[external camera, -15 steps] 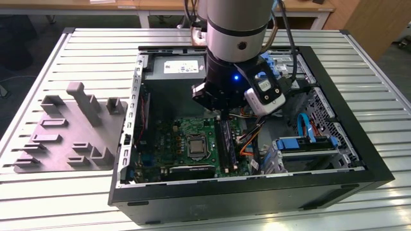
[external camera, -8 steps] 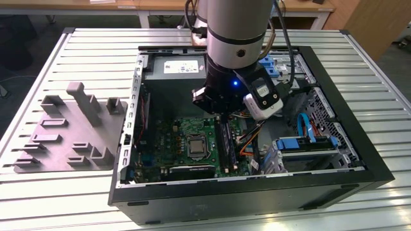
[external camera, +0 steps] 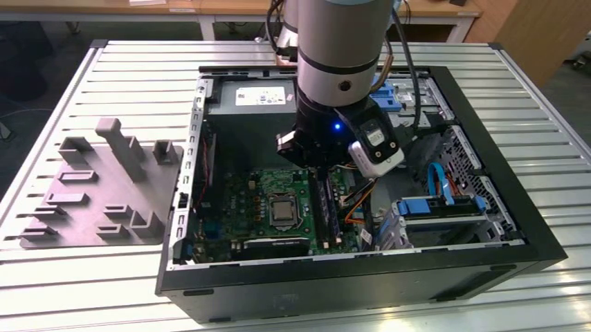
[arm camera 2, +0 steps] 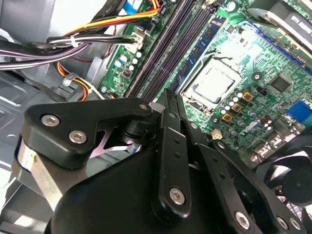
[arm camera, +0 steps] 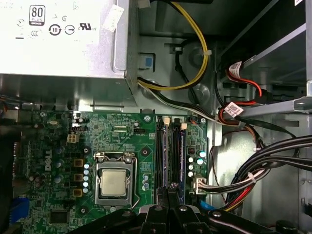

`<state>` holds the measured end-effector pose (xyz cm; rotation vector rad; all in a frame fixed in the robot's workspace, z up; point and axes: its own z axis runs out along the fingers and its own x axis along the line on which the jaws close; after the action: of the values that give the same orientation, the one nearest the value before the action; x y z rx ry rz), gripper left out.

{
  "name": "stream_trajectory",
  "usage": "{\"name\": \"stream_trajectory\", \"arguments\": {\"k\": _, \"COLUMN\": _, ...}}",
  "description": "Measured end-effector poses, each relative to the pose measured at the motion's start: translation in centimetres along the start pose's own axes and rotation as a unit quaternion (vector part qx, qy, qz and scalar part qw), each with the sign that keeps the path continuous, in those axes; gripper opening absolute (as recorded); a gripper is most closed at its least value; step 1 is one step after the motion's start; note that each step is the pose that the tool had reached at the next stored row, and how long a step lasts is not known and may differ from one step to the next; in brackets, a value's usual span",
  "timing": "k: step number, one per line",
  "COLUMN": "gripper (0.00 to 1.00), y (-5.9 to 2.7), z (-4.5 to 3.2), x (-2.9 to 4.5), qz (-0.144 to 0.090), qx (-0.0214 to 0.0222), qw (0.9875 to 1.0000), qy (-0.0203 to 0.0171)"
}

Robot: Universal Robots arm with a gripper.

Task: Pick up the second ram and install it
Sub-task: 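Insert the second ram into the second slot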

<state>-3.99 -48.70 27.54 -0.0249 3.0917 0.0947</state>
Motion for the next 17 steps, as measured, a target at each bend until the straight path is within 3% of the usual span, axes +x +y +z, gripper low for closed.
{"name": "stream_trajectory", "arguments": {"k": 11, "gripper": 0.11, "y": -0.04, "z": 0.7, "x": 0.03, "qz": 0.0, "qx": 0.0013, "qw": 1.0, "qy": 0.0}}
{"name": "stream_trajectory", "arguments": {"k": 17, "gripper": 0.11, "y": -0.09, "z": 1.46, "x": 0.07, "qz": 0.0, "qx": 0.0018, "qw": 1.0, "qy": 0.0}}
